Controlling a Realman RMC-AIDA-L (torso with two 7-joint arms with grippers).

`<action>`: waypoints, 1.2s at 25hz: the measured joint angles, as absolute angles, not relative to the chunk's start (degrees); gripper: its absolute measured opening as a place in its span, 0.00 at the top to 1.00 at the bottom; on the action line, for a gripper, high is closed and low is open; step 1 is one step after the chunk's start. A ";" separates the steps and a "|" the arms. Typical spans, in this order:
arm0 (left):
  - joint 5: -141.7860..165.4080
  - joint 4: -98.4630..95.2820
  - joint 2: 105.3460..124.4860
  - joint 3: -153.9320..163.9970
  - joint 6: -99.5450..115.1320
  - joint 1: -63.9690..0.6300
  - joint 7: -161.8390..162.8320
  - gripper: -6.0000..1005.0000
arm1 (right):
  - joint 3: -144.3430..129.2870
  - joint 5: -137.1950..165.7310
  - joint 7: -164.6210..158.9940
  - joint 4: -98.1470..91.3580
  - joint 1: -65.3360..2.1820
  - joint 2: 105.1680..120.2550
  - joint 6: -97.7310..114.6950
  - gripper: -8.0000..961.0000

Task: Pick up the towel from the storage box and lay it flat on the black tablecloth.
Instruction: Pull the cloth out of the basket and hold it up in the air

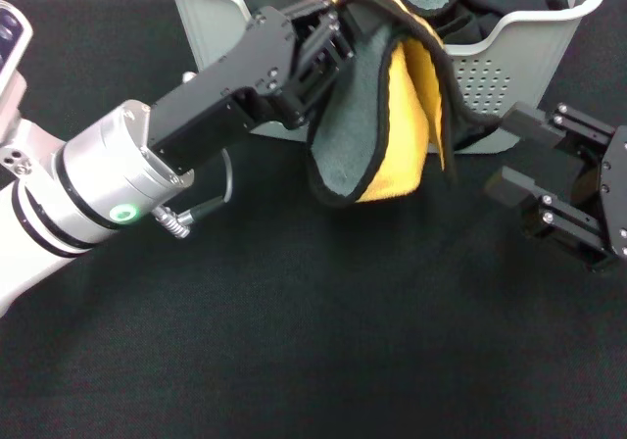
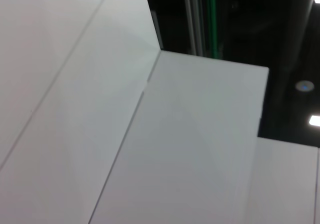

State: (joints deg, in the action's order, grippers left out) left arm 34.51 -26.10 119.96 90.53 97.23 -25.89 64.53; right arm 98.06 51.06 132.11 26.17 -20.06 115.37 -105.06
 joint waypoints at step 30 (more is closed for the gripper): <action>33.52 -25.89 120.50 91.77 97.69 -25.51 64.07 0.99 | 91.15 48.08 132.89 25.31 -21.85 115.60 -101.00 0.42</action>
State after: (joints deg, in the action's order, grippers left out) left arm 33.52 -25.89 120.50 91.77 97.69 -25.51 64.07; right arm 91.14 48.08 132.89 25.31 -21.85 115.60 -101.00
